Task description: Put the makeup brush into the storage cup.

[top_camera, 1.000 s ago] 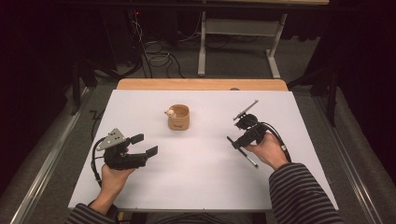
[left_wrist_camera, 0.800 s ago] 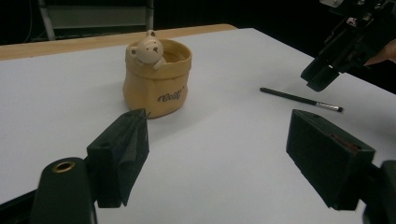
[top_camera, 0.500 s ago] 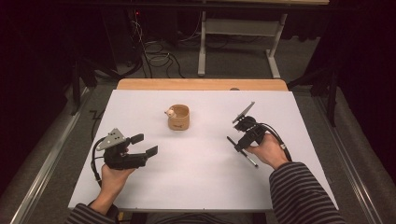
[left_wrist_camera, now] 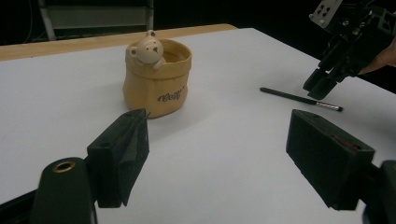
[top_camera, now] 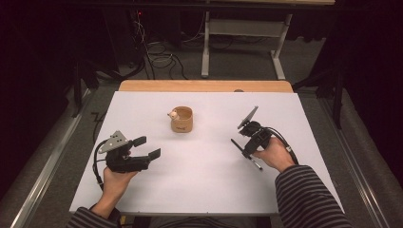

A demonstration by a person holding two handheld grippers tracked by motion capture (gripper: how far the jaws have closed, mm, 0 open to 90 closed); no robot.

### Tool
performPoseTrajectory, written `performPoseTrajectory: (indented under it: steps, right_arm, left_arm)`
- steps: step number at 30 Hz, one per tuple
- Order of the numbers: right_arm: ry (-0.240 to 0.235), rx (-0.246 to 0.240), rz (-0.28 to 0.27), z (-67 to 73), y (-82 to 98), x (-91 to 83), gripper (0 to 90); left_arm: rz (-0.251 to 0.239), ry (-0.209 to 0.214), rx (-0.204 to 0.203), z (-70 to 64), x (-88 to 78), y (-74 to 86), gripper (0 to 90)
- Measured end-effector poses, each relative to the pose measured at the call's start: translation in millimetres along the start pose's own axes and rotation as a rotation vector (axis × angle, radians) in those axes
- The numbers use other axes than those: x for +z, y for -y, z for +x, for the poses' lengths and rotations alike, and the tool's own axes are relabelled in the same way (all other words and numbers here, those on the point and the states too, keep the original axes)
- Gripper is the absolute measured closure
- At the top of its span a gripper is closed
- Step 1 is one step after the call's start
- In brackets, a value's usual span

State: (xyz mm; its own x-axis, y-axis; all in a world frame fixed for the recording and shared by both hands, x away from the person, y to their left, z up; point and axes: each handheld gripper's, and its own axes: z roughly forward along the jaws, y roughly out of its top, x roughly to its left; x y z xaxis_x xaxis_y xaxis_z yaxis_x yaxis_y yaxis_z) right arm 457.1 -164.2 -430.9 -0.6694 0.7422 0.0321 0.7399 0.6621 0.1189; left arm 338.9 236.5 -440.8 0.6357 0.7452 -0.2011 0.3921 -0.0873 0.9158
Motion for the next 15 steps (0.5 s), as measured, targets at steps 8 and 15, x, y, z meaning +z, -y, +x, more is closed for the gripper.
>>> performPoseTrajectory:
  steps: [8, 15]
  right_arm:
    - [-0.002, -0.013, 0.024, -3.3, 3.2, 5.0, 71.9]
    - [-0.003, -0.02, 0.046, -3.9, 5.6, 9.0, 73.7]
  left_arm:
    - [0.0, 0.0, -0.001, 0.1, 0.1, 0.0, 22.1]
    - [0.0, -0.001, -0.001, 0.1, -0.3, 0.1, 22.1]
